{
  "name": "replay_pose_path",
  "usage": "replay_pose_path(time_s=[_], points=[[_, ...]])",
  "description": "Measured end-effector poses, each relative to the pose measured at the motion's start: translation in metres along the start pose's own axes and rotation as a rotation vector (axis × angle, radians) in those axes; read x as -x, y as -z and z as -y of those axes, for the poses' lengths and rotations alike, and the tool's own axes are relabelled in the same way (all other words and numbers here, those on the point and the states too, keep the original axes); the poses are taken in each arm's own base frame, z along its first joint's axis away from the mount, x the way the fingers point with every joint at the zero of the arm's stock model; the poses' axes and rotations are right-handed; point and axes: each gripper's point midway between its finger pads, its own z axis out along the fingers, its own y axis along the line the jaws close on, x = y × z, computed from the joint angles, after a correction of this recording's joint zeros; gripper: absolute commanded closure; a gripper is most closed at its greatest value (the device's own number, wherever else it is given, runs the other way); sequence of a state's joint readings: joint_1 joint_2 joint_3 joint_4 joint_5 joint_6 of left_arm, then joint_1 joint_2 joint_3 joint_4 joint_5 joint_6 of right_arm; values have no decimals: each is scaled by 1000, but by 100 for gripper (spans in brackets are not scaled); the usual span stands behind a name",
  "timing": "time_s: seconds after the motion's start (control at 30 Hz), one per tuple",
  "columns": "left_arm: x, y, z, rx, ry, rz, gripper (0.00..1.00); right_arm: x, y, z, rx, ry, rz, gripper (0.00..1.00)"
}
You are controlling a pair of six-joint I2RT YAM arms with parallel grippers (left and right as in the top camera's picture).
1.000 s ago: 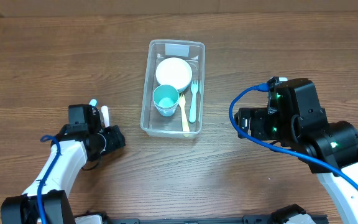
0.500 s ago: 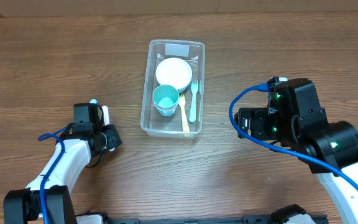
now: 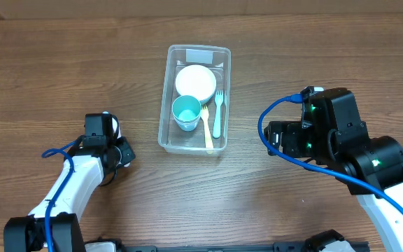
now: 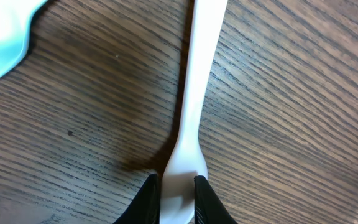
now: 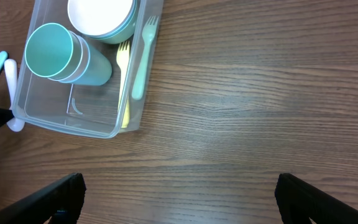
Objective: Pack container
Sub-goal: 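Close the left gripper on the white spoon and adjust grip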
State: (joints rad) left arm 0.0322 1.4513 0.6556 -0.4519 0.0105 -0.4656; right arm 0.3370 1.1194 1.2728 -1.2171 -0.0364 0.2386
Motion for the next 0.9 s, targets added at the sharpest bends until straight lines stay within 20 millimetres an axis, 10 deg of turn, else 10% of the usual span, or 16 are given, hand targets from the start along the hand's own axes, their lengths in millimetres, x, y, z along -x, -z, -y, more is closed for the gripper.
replay_pose_path(time_s=[0.9], points=[[-12,18,4,-1,7,-41,96,0,0,0,0,0,0,0]])
